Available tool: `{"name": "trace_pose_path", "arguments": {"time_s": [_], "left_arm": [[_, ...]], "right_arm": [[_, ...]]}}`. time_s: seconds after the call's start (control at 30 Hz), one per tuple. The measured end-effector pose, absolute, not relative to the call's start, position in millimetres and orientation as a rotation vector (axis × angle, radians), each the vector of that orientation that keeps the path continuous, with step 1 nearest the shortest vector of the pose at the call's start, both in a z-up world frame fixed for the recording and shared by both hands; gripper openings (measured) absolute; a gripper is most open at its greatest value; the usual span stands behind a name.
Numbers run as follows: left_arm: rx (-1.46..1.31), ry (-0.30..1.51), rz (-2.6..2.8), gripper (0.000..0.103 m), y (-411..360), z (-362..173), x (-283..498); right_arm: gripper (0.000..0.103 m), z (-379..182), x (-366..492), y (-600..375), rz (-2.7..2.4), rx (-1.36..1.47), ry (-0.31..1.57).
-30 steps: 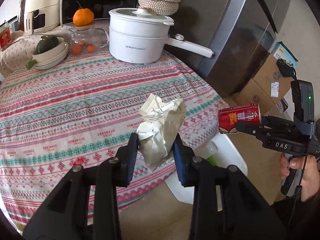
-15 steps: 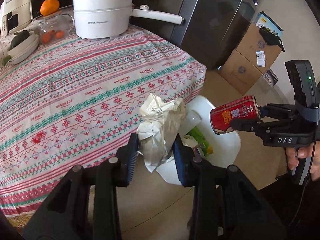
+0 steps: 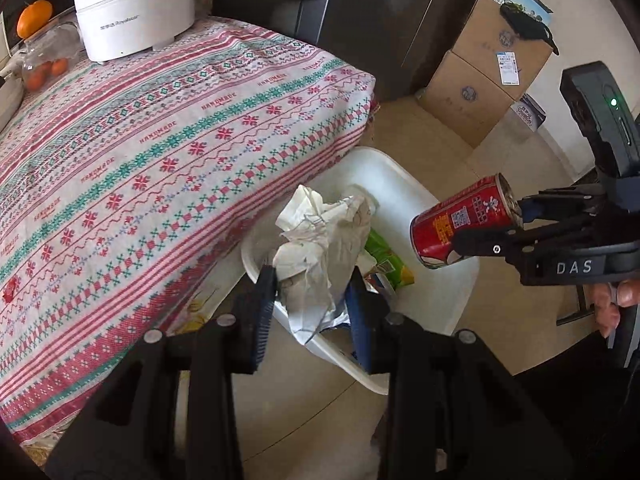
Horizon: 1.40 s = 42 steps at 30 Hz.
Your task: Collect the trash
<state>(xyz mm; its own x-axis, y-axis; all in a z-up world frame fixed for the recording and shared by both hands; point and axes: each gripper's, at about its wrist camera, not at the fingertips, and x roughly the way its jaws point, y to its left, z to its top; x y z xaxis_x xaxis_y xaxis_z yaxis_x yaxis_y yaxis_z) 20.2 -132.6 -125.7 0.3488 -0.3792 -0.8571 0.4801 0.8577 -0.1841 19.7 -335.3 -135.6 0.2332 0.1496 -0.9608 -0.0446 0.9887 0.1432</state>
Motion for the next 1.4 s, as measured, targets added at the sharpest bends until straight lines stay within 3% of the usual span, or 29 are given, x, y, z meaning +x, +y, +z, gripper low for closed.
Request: {"name": "trace_pose_path", "arguments": {"time_s": [0.17, 0.27, 0.5, 0.67, 0.87, 1.07, 1.4], "left_arm": [[0.114, 1.089, -0.575, 0.037, -144.6, -128.0, 20.2], [0.131, 1.096, -0.583, 0.037, -152.2, -132.1, 19.2], [0.147, 1.109, -0.599, 0.04, -163.4, -137.4, 19.6], [0.181, 1.102, -0.567, 0.06, -164.9, -136.7, 18.5], [0.175, 1.082, -0.537, 0.072, -153.6, -127.9, 18.7], [0.173, 1.058, -0.494, 0.082, -139.0, -115.8, 16.0], [0.144, 1.022, -0.356, 0.085, -92.6, -87.6, 6.5]], "right_arm": [[0.057, -151.6, 19.6, -352.6, 0.09, 0.144, 1.406], [0.069, -147.1, 19.4, -361.7, 0.078, 0.168, 1.382], [0.071, -143.1, 17.6, -371.6, 0.051, 0.189, 1.37], [0.071, -142.3, 16.7, -377.5, 0.024, 0.181, 1.365], [0.072, -142.1, 16.6, -383.8, 0.006, 0.177, 1.355], [0.072, -137.2, 16.2, -381.4, -0.002, 0.163, 1.336], [0.073, -116.4, 15.4, -364.6, 0.028, 0.127, 1.268]]}}
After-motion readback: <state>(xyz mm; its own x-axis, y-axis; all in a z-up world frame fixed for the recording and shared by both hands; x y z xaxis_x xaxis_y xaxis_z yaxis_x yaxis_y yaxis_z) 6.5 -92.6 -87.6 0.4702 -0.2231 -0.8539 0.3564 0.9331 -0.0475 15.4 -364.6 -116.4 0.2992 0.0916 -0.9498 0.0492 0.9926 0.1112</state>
